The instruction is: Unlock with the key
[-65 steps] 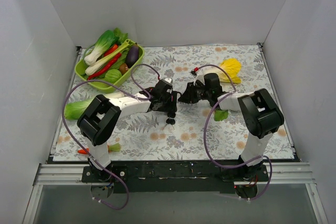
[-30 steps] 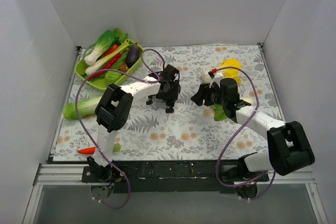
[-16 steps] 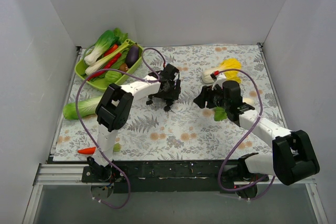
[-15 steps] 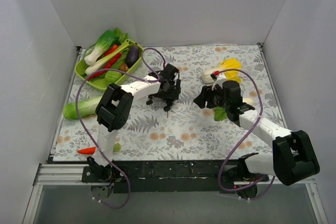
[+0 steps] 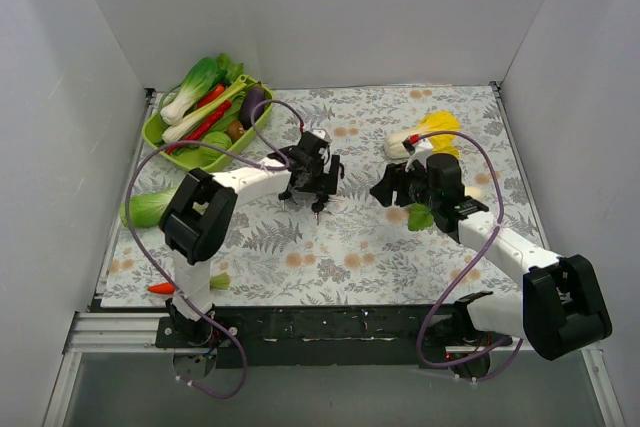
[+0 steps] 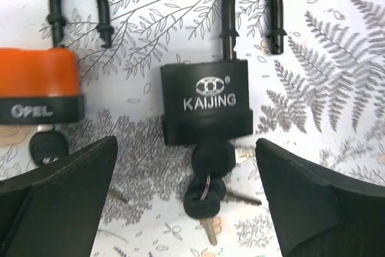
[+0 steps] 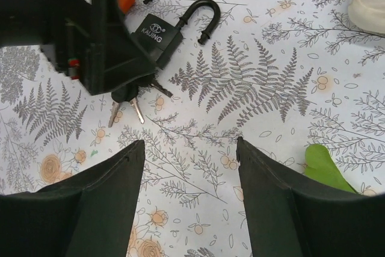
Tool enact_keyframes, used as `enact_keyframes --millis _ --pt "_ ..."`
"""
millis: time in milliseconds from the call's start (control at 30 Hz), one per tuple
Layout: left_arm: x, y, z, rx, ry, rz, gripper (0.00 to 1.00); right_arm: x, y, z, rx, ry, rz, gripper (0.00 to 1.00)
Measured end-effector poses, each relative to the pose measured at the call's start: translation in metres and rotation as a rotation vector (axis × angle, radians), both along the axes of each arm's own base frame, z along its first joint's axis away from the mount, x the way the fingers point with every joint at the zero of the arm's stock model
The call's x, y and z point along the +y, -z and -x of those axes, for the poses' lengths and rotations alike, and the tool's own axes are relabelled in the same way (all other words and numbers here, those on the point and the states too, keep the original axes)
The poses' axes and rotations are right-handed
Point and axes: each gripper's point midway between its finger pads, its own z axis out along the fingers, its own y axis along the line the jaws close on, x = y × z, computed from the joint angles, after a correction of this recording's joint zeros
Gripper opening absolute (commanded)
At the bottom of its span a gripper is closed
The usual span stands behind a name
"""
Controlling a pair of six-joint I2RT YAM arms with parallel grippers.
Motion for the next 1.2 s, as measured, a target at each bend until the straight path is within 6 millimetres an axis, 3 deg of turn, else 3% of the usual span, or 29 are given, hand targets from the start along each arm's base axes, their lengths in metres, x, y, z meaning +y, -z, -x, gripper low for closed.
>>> enact_keyframes --millis 133,233,400,633,700,800,967,1033,1200 --pt "0.006 -0.025 0.001 -0.101 -0.008 0.103 0.98 -0.005 0.002 -0.003 -0.001 0.010 0.008 0.72" --pt "0.018 -0.047 -0.013 -0.183 -0.048 0.203 0.98 -0.011 0.004 -0.007 0.003 0.024 0.009 0.73" --pt "0.063 -0.074 -0.039 -0.285 -0.144 0.338 0.98 -0.032 0.000 -0.020 -0.002 0.074 -0.004 0.73" --pt "0.137 -0.093 -0.056 -0.339 -0.268 0.431 0.98 -0.074 -0.011 -0.040 -0.022 0.179 -0.018 0.73" --pt "0.147 -0.106 -0.053 -0.360 -0.280 0.456 0.98 -0.084 -0.016 -0.041 -0.033 0.206 -0.010 0.73" --pt "0.147 -0.144 -0.046 -0.431 -0.247 0.504 0.98 -0.091 -0.033 -0.041 -0.072 0.222 0.005 0.73" --pt "0.148 -0.233 -0.013 -0.660 -0.173 0.590 0.98 -0.098 -0.079 -0.037 -0.185 0.238 0.020 0.73" --pt "0.154 -0.260 0.004 -0.747 -0.170 0.607 0.98 -0.101 -0.099 -0.032 -0.241 0.250 0.025 0.73" --pt "0.169 -0.298 0.034 -0.894 -0.186 0.627 0.98 -0.110 -0.142 -0.018 -0.383 0.281 0.032 0.73"
